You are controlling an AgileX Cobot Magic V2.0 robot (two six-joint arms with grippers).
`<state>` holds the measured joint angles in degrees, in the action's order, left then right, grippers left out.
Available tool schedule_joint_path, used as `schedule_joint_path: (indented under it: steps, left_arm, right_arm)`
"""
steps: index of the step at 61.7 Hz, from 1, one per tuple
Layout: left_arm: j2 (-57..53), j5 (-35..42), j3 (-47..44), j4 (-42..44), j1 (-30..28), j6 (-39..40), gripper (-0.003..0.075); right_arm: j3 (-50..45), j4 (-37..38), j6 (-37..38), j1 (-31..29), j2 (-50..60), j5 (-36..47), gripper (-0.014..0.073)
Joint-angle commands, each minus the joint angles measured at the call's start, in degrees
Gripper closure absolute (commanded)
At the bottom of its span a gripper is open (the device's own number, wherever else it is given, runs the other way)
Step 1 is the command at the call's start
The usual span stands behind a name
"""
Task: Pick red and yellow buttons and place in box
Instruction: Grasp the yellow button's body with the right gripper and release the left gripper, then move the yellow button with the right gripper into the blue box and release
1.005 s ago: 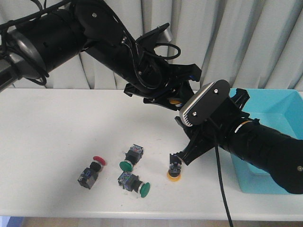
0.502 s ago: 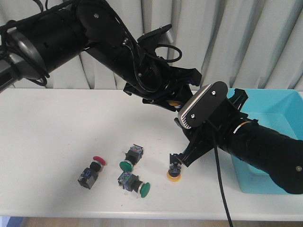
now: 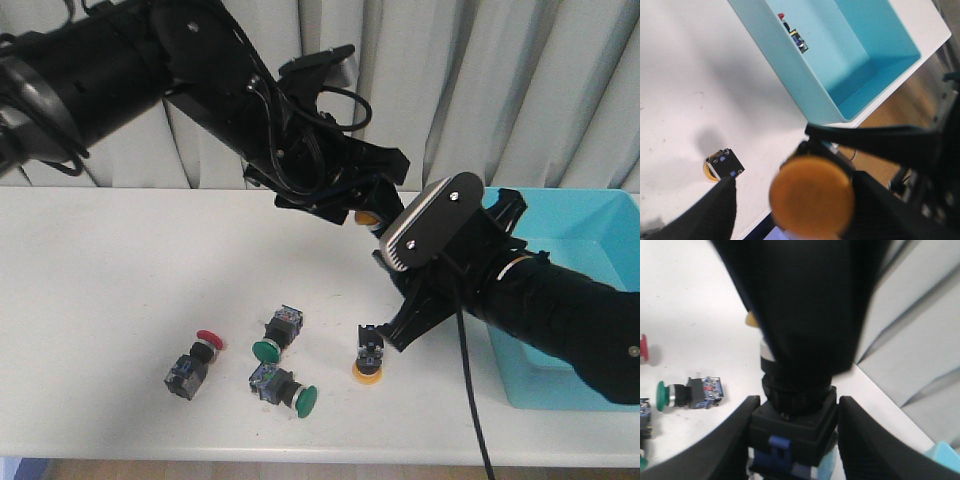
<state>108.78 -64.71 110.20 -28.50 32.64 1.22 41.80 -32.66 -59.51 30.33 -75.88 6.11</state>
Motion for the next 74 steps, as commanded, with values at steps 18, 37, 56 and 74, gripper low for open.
schedule_joint_path:
  steps: [18,37,56,74]
  left_arm:
    - [-10.1,0.4,1.8,9.1,-0.2,-4.8,0.0235]
    - [-17.6,-0.3,1.8,42.5,-0.2,3.5,0.0339]
    - [-21.6,-2.6,1.8,53.7,-0.2,9.3,0.045]
    - [-21.7,-2.7,1.8,53.7,-0.2,9.3,0.0484]
  right_arm:
    - [3.8,-6.1,-0.9,-19.1,1.3,1.8,0.0599]
    - [17.6,-11.3,5.4,-36.6,-2.5,-20.7,0.0597]
    - [25.4,8.9,27.1,-45.5,-17.8,-31.1,0.0595]
    - [34.3,23.3,41.9,-45.5,-31.4,-39.3,0.0595]
